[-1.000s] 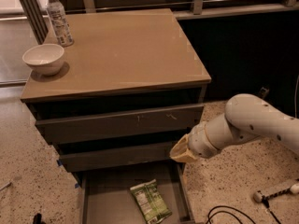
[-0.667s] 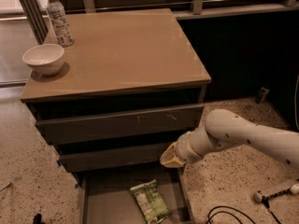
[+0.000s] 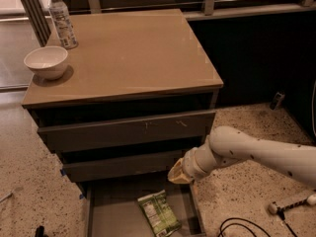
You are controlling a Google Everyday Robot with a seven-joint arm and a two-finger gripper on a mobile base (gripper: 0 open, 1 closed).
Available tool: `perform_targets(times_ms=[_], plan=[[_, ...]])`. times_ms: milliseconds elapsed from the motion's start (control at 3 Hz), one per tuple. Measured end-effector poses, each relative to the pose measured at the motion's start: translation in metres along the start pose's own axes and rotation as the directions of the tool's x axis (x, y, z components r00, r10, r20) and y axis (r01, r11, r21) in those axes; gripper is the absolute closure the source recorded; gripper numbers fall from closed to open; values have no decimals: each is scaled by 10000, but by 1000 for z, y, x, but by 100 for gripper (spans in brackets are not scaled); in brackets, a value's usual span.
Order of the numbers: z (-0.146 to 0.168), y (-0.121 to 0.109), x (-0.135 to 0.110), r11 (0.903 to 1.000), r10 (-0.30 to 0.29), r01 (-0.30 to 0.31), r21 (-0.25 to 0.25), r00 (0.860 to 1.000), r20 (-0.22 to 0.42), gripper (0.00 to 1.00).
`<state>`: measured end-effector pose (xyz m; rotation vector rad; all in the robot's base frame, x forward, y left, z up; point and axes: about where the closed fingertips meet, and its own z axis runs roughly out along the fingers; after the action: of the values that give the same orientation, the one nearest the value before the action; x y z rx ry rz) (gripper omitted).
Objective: Pick green jalapeno chip bag from bottom drawer and place on counter
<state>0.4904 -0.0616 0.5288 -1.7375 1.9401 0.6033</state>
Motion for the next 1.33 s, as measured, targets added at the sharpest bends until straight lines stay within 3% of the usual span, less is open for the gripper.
perform_targets(times_ms=[333,667,1000,1333], plan=[[67,-5,42,9988,-466,460,-194,9984,-324,100],[129,-6,85,9967,-521,486,-654,9973,-522,100],[148,3,96,9952,-359,313,-928,9982,-487,100],[148,3,96,9952,-367,320,-923,9981,-489,100]])
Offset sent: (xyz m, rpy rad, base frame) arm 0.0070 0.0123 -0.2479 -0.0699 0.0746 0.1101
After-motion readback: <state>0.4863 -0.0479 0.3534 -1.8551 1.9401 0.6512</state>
